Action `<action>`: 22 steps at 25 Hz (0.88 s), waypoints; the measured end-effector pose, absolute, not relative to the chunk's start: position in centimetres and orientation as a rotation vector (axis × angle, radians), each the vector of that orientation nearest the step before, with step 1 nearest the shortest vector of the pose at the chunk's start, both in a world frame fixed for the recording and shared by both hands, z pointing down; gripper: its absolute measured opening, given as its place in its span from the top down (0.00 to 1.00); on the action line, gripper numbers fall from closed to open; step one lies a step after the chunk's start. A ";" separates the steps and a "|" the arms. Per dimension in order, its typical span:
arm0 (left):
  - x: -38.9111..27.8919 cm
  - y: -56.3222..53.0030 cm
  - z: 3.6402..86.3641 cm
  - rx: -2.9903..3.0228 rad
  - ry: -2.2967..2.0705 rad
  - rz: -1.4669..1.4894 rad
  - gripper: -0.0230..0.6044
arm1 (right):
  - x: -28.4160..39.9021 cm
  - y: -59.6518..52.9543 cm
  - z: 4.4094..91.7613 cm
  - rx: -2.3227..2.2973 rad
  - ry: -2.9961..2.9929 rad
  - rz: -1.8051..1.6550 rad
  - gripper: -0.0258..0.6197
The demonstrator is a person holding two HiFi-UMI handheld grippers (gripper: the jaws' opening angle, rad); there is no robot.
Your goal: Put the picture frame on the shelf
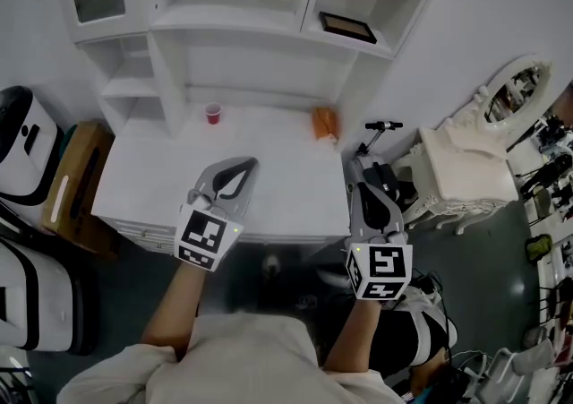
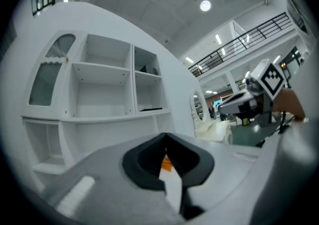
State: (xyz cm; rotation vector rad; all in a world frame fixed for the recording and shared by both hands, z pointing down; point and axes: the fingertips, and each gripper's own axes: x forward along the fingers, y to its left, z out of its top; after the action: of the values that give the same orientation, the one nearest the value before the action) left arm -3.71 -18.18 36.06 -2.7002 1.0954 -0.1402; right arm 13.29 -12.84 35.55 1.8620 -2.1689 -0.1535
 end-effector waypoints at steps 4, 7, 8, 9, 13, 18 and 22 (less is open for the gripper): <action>-4.2 -15.5 35.4 -2.678 1.076 -0.138 0.96 | 12.6 -10.0 34.1 1.891 -2.156 -0.213 0.95; -4.2 -13.8 35.2 -2.657 1.041 -0.157 0.96 | 12.0 -8.3 33.7 1.886 -2.170 -0.223 0.95; -4.2 -13.3 35.0 -2.653 1.033 -0.156 0.96 | 11.8 -7.9 33.7 1.871 -2.166 -0.228 0.95; -4.3 -12.9 34.8 -2.649 1.028 -0.152 0.96 | 11.5 -7.6 33.8 1.852 -2.159 -0.236 0.95; -4.1 -11.4 34.3 -2.640 1.008 -0.133 0.96 | 10.9 -6.6 33.8 1.817 -2.153 -0.253 0.95; -4.2 -10.3 34.3 -2.633 1.017 -0.132 0.96 | 10.8 -5.5 34.2 1.808 -2.121 -0.260 0.95; -4.3 -9.8 34.3 -2.639 1.024 -0.107 0.96 | 11.0 -4.6 34.8 1.817 -2.100 -0.251 0.95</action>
State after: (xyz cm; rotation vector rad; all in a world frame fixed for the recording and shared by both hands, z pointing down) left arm -4.29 -9.76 34.34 -2.6388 1.0239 -0.1068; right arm 10.95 -4.65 34.85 1.8172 -2.0995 -0.2515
